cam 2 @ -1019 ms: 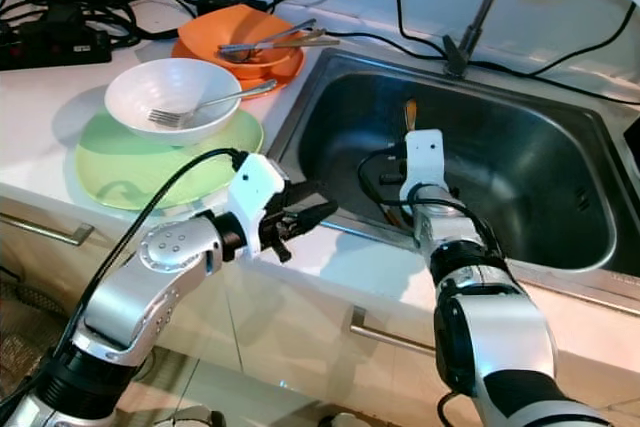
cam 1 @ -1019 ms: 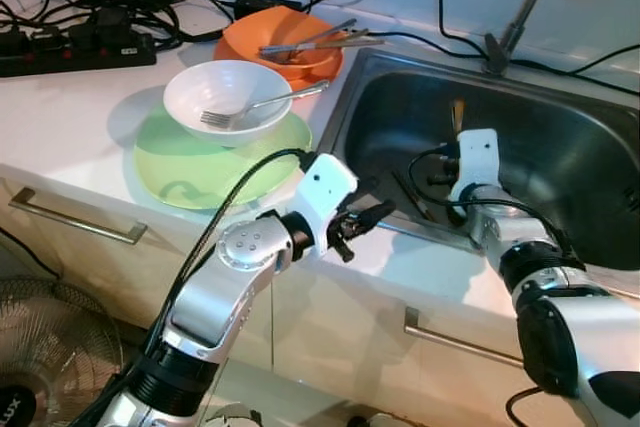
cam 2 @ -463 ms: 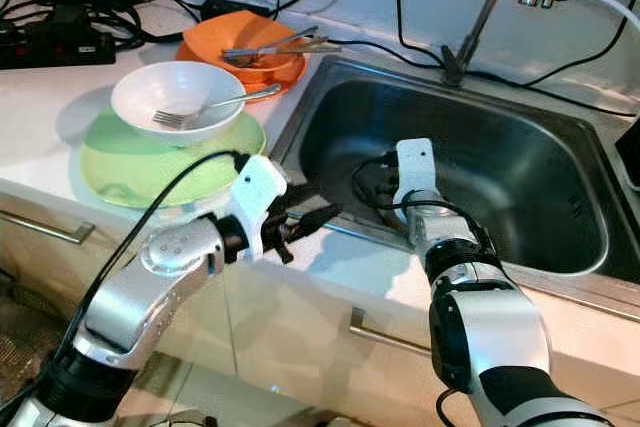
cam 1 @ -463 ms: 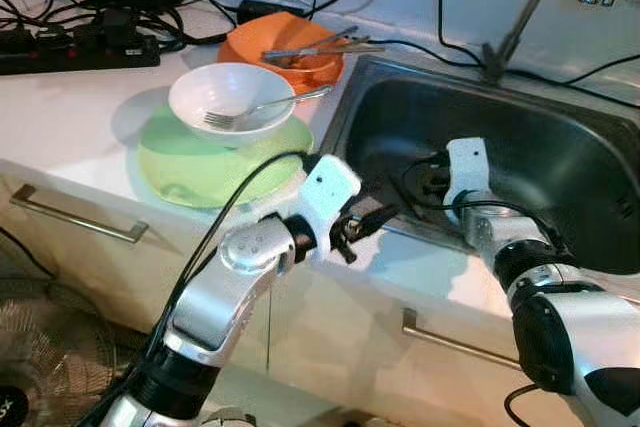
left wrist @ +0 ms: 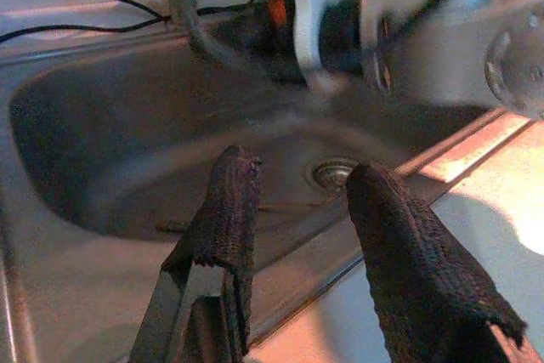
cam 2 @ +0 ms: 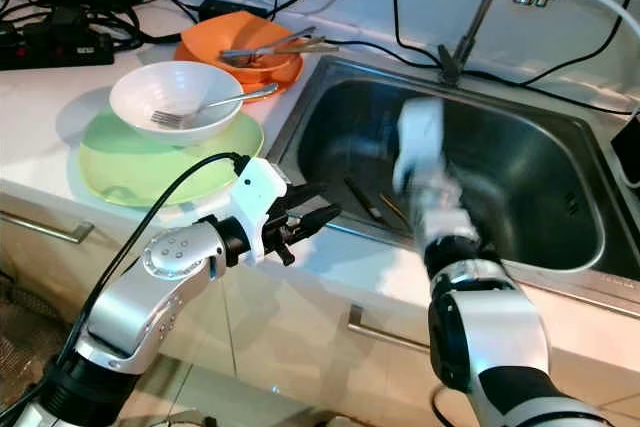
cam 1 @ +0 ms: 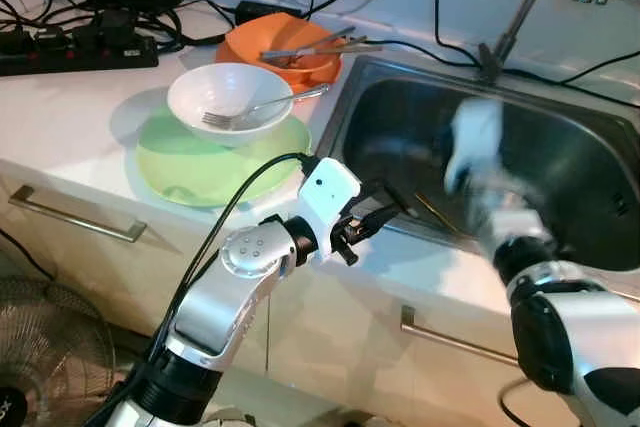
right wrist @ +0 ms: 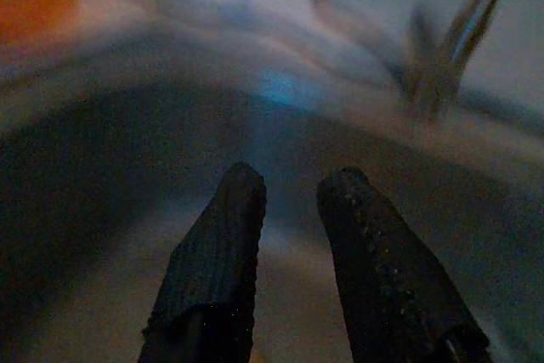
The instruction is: Kitchen organization
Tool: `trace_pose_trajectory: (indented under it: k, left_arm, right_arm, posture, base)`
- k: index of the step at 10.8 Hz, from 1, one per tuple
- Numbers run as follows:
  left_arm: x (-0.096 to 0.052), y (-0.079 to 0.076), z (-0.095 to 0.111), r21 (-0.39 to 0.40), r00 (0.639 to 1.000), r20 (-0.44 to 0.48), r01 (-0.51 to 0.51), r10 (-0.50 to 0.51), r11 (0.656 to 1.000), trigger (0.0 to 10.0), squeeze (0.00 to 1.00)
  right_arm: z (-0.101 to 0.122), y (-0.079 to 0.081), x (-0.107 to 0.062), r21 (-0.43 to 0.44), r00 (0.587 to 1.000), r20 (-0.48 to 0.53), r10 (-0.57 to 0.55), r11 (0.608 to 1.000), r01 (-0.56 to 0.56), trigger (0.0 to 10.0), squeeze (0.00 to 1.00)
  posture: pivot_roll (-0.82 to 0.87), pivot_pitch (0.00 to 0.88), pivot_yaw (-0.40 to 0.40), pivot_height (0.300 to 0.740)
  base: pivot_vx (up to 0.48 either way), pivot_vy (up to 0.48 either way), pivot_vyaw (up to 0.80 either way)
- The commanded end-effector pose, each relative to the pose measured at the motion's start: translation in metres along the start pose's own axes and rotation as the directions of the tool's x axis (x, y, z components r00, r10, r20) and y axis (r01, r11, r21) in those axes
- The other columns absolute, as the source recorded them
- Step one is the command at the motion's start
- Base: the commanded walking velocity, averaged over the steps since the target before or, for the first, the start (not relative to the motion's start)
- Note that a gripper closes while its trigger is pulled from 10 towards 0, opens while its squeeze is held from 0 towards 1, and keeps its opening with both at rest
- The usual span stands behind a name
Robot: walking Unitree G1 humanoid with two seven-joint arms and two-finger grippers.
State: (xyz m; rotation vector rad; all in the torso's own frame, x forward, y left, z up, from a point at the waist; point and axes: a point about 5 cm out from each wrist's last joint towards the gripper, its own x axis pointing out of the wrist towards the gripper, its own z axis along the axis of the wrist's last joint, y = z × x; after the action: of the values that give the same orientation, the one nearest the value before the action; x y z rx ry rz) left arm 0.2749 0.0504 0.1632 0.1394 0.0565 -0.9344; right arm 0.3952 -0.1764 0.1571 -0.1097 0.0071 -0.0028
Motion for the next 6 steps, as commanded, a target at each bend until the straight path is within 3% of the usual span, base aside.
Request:
trace_pose_trajectory:
  k: [1, 3, 4, 6]
  left_arm:
    - [0.001, -0.002, 0.000, 0.007, 1.000, 0.006, -0.002, 0.002, 1.000, 10.0, 0.00]
    - [0.002, -0.002, 0.001, 0.007, 1.000, 0.021, -0.017, 0.017, 1.000, 10.0, 0.00]
    - [0.002, 0.001, 0.002, 0.008, 0.998, 0.037, -0.041, 0.040, 0.999, 10.0, 0.00]
    - [0.001, 0.009, 0.004, 0.018, 0.992, 0.061, -0.109, 0.108, 0.994, 10.0, 0.00]
  right_arm:
    - [0.010, -0.008, -0.001, 0.031, 0.996, 0.084, -0.033, 0.999, 0.030, 10.0, 0.00]
    - [0.025, -0.011, -0.011, 0.048, 0.958, 0.282, -0.048, 0.998, 0.036, 10.0, 0.00]
    - [0.031, -0.011, -0.026, 0.069, 0.915, 0.400, -0.057, 0.997, 0.032, 10.0, 0.00]
    - [0.029, -0.006, -0.050, 0.073, 0.883, 0.466, -0.052, 0.997, 0.020, 10.0, 0.00]
  posture:
    - [0.07, 0.022, -0.110, 0.740]
    - [0.06, 0.026, -0.103, 0.740]
    - [0.06, 0.027, -0.102, 0.740]
    - [0.05, 0.027, -0.098, 0.740]
  base:
    - [0.000, 0.000, 0.00]
    - [0.000, 0.000, 0.00]
    - [0.000, 0.000, 0.00]
    - [0.000, 0.000, 0.00]
